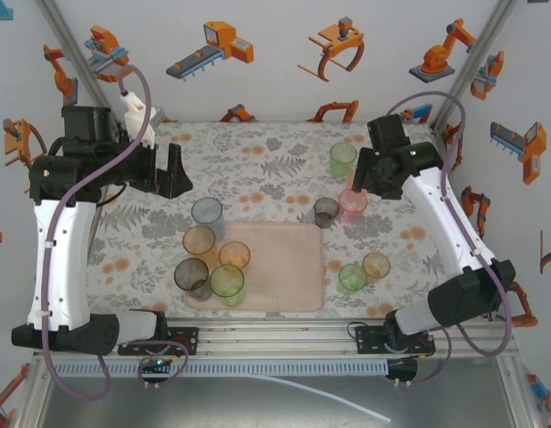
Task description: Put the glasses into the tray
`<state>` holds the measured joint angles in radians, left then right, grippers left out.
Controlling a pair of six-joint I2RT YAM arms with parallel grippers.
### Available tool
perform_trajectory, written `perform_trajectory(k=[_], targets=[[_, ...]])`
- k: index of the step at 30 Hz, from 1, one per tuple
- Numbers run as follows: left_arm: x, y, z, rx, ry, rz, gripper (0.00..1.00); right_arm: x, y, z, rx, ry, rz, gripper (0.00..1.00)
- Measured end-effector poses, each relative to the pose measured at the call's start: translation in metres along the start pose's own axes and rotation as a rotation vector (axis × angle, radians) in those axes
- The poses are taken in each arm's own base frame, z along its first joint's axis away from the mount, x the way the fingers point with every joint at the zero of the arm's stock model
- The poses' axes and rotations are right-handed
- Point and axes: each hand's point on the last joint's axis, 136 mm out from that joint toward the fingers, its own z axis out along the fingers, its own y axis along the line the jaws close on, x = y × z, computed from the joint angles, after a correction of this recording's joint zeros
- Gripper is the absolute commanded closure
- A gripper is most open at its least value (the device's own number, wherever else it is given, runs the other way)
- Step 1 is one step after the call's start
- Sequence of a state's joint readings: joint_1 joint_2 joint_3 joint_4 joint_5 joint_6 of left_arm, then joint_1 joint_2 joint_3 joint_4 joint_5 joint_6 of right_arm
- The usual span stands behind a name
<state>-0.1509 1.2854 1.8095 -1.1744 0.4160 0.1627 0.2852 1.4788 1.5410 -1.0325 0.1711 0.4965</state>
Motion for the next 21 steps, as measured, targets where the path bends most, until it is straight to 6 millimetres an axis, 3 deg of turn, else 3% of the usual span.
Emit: perform_trajectory(k=[10,21], targets=[[0.004,0.001,0.003,0.000,0.013,0.003,0.03,0.000,-0.014,0.061,0.022,0.075,0.056,0.49],[0.006,0.002,0.005,-0.001,0.021,0.002,0.03,0.011,-0.017,0.100,0.026,0.132,0.055,0.55]])
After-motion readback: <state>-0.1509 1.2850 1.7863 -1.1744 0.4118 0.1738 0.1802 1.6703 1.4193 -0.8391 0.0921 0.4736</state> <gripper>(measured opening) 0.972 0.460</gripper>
